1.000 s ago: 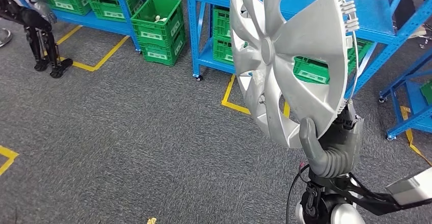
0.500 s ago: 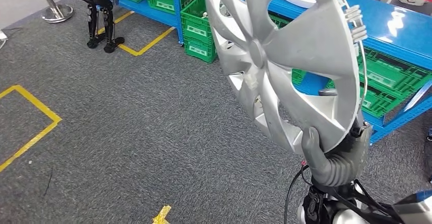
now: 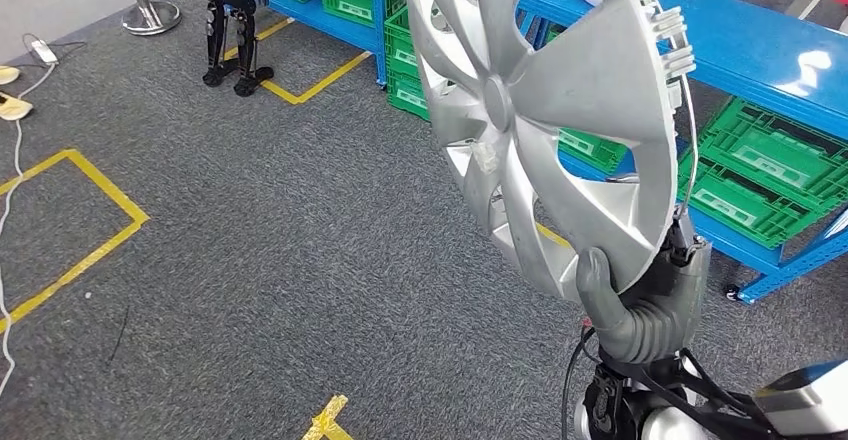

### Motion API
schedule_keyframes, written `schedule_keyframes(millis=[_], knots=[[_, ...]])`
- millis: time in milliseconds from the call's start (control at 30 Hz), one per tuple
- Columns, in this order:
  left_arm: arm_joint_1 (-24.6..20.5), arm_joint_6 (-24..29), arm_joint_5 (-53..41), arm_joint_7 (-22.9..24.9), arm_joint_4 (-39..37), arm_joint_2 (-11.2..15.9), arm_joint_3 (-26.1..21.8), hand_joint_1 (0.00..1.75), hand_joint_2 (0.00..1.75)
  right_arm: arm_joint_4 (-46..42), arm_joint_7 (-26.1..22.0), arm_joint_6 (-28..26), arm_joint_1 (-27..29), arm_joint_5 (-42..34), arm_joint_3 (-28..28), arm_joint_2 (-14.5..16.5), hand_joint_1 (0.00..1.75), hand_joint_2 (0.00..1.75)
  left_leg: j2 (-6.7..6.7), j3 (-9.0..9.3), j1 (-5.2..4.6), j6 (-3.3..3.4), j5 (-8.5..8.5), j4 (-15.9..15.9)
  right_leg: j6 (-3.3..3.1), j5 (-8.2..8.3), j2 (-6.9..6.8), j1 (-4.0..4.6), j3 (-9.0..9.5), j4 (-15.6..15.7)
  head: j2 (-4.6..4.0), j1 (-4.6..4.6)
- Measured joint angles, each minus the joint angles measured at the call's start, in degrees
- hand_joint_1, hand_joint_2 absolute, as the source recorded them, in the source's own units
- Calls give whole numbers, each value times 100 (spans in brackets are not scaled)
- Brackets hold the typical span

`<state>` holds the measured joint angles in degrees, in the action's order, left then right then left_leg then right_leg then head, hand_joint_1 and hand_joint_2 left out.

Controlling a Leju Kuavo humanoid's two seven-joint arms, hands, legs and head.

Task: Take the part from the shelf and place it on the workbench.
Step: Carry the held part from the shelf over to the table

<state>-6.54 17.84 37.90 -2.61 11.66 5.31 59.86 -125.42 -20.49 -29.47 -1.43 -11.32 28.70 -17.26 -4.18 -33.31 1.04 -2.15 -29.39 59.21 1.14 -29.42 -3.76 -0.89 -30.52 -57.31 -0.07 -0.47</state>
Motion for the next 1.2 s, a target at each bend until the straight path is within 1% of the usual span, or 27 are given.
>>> schedule_keyframes(millis=[67, 100, 133, 167, 233, 267, 300, 333, 367, 433, 467, 500, 567, 600, 633, 700, 767, 800, 833, 867, 933, 967, 1000, 1067, 1100, 1167, 1200], knots=[[5, 0, 0, -4, -2, 5, -1, 0, 175, -3, -1, 1, 2, 0, 4, 3, 175, 175, 92, -31, -9, 108, 26, 0, 45, -5, -39, -17, -2, -6, 0, 28], [3, 1, 0, -21, -2, 8, -1, 0, 175, -3, -1, 0, 5, -4, 5, 4, 175, 175, 141, -41, -9, 145, 41, -4, 67, -54, -10, -31, -15, -43, 0, 40], [-2, 1, -1, -47, -2, 10, -1, 0, 175, -4, -1, -3, 11, -9, 4, 4, 175, 175, 194, -49, -5, 179, 58, -9, 85, -170, 52, -42, -63, -177, 0, 56], [-6, 2, -10, -81, 0, 10, -1, 0, 175, -3, 0, -6, 22, -15, 3, 4, 175, 175, 248, -59, -5, 208, 72, -13, 100, -354, 140, -49, -164, -443, 0, 81], [-10, 2, -68, -156, 3, 2, -1, 0, 175, -2, 5, -11, 57, -33, -3, 3, 175, 175, 362, -81, -27, 245, 92, -11, 100, -766, 281, -40, -474, -1221, 0, 148], [-9, 3, -118, -189, 3, -6, -1, 0, 175, -2, 14, -10, 77, -48, -8, 2, 175, 175, 427, -89, -43, 258, 99, -10, 85, -878, 308, -28, -604, -1536, 0, 178], [-8, 13, -175, -224, 3, -15, 0, 0, 175, -2, 28, -6, 96, -68, -15, 0, 175, 175, 494, -93, -63, 270, 107, -9, 56, -869, 322, -11, -656, -1660, 0, 208], [-7, 38, -216, -263, 3, -25, 1, 0, 175, -1, 49, 4, 109, -93, -22, -2, 175, 175, 565, -92, -84, 280, 114, -9, 10, -744, 337, 10, -611, -1558, 0, 236], [-7, 77, -238, -310, 4, -38, 2, 0, 175, 0, 68, 20, 115, -119, -28, -4, 175, 175, 638, -87, -106, 289, 120, -9, -54, -534, 375, 37, -483, -1262, 0, 262], [-12, 173, -203, -418, 10, -71, 2, 0, 175, 3, 89, 69, 93, -177, -34, -5, 175, 175, 766, -91, -137, 297, 137, -8, -220, -159, 562, 89, -167, -515, 0, 277], [-17, 209, -169, -459, 13, -85, 1, 0, 175, 3, 87, 96, 73, -205, -35, -4, 175, 175, 814, -101, -139, 292, 147, -5, -279, -69, 652, 103, -65, -267, 0, 263], [-19, 249, -104, -498, 16, -96, -2, 0, 175, 3, 81, 133, 26, -230, -34, -3, 175, 175, 859, -129, -131, 271, 166, -4, -320, -51, 703, 115, -18, -137, 0, 265], [-11, 333, 169, -572, 18, -103, -44, 0, 175, 3, 58, 199, -91, -248, -32, -1, 175, 175, 939, -178, -109, 206, 214, -16, -327, -52, 657, 128, -6, -65, 0, 285], [0, 389, 351, -622, 19, -106, -87, 0, 175, 2, 41, 227, -152, -233, -28, 2, 175, 175, 891, -215, -110, 174, 204, 13, -313, -28, 595, 124, 9, -8, 0, 300], [8, 431, 507, -669, 18, -105, -145, 0, 175, -1, 28, 238, -187, -206, -24, 12, 175, 175, 777, -270, -115, 144, 136, 103, -296, 2, 543, 116, 27, 50, 0, 283], [10, 494, 673, -782, 17, -97, -279, 0, 175, -17, 46, 241, -232, -153, -18, 41, 175, 175, 494, -511, -104, 81, -189, 605, -270, 53, 421, 91, 53, 135, 0, 223], [8, 519, 727, -885, 16, -90, -400, 0, 175, -37, 115, 238, -243, -138, -14, 60, 175, 175, 413, -796, -55, 12, -501, 1239, -266, 50, 303, 87, 47, 128, 0, 162], [10, 527, 736, -915, 16, -90, -443, 0, 175, -41, 148, 237, -237, -140, -10, 61, 175, 175, 406, -855, -31, -15, -533, 1394, -259, 44, 241, 82, 43, 118, 0, 132], [13, 531, 739, -932, 16, -91, -478, 0, 175, -42, 170, 237, -231, -142, -4, 64, 175, 175, 388, -815, -12, -38, -462, 1358, -244, 34, 179, 73, 40, 104, 0, 102], [16, 534, 740, -940, 16, -91, -510, 0, 175, -42, 184, 237, -228, -144, 3, 68, 175, 175, 340, -668, 3, -60, -308, 1123, -220, 18, 123, 61, 37, 82, 0, 71], [13, 535, 740, -946, 17, -96, -568, 0, 175, -46, 191, 238, -235, -144, 9, 80, 175, 175, 122, -276, 5, -81, -38, 436, -141, -37, 29, 52, 27, 5, 0, 13], [12, 535, 740, -949, 17, -100, -593, 0, 175, -49, 189, 241, -242, -148, 10, 85, 175, 175, 32, -151, -6, -45, 20, 205, -99, -63, -4, 59, 20, -32, 0, -2], [14, 535, 739, -952, 18, -104, -610, 0, 175, -51, 183, 247, -247, -160, 11, 90, 175, 175, -18, -105, -21, 4, 22, 100, -67, -81, -34, 69, 15, -58, 0, -2], [22, 537, 740, -956, 15, -107, -638, 0, 175, -50, 150, 266, -245, -203, 14, 98, 175, 175, 46, -130, -45, 121, 27, 96, -26, -87, -89, 68, 14, -67, 0, 23], [24, 542, 746, -955, 15, -105, -654, 0, 175, -50, 128, 276, -239, -226, 14, 102, 175, 175, 96, -138, -47, 156, 37, 91, -5, -114, -83, 56, 11, -83, 0, 36], [17, 562, 782, -958, 14, -101, -695, 0, 175, -55, 92, 289, -218, -242, 10, 107, 175, 175, 213, -146, -42, 223, 62, 80, 36, -340, 62, 30, -88, -353, 0, 54], [12, 579, 807, -963, 14, -99, -709, 0, 175, -66, 84, 290, -200, -227, 9, 106, 175, 175, 273, -151, -43, 247, 72, 78, 50, -535, 171, 24, -210, -664, 0, 72]])
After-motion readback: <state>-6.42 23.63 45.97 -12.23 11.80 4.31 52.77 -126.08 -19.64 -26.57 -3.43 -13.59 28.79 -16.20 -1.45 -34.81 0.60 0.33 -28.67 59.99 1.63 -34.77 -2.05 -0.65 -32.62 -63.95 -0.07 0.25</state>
